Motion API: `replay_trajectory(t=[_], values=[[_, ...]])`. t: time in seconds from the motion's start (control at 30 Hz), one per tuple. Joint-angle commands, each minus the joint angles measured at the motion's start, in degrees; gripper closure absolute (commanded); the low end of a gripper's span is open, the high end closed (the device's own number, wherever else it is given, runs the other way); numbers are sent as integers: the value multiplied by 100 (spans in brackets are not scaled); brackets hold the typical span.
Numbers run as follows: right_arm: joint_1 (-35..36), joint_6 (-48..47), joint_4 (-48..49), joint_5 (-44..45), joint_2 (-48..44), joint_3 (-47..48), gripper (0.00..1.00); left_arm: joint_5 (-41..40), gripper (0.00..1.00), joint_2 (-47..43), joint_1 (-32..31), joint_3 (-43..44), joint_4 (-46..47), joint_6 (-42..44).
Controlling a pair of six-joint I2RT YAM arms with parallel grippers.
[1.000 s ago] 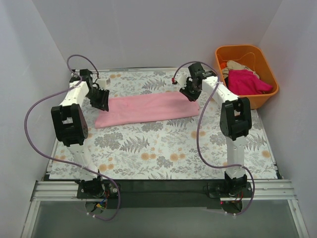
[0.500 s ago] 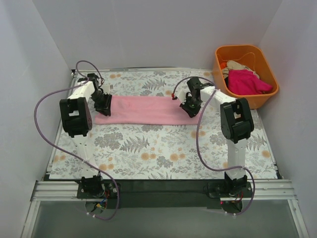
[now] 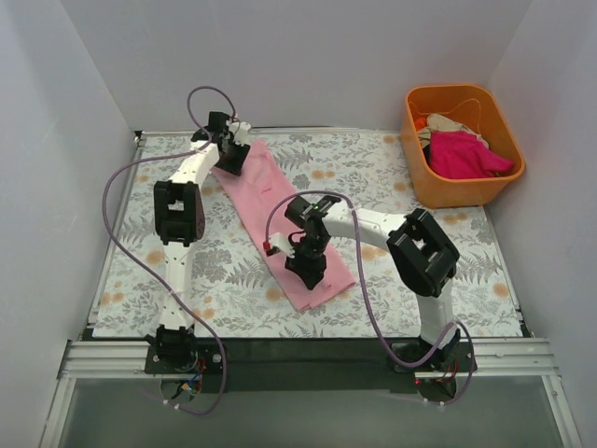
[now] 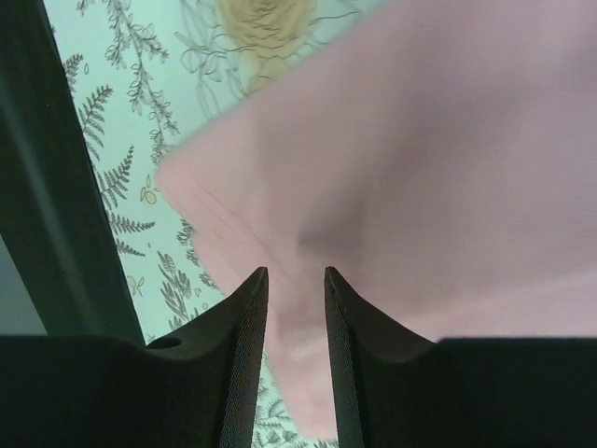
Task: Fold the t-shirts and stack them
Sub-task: Fold the tshirt
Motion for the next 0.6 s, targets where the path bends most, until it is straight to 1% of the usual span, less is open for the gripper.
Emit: replay_trajectory(t=[0.0,0.07,0.1,0.13,0.27,0.37,0.4,0.43,0.57], values=[[-488,160,-342,-100,-305,477,67,-98,53,-972,-73,-343,997,-390],[-813,116,-342,-46,-437,547,66,78,53,-1255,-55,-457,980,-610],[-927,90,-351,-3,-464,626,66,174,53,-1535,-55,-702,936,-654],[-1146,55,-333,59,-481,653,66,427,53,-1659,-63,-826,901,-759],[-1447,-165,-342,533,-183,758,68,851,53,-2082,-142,-1502,673,-909],[-1464,-315,-298,727,54,636,71,1097,57,-2109,-195,-1890,470,-927],[-1464,-315,-298,701,115,618,74,1168,58,-2083,-195,-1943,357,-927],[-1456,-315,-289,666,212,565,74,1212,61,-2021,-195,-1978,321,-944],[-1447,-306,-272,613,362,381,79,1423,66,-1688,-239,-1917,136,-1085]])
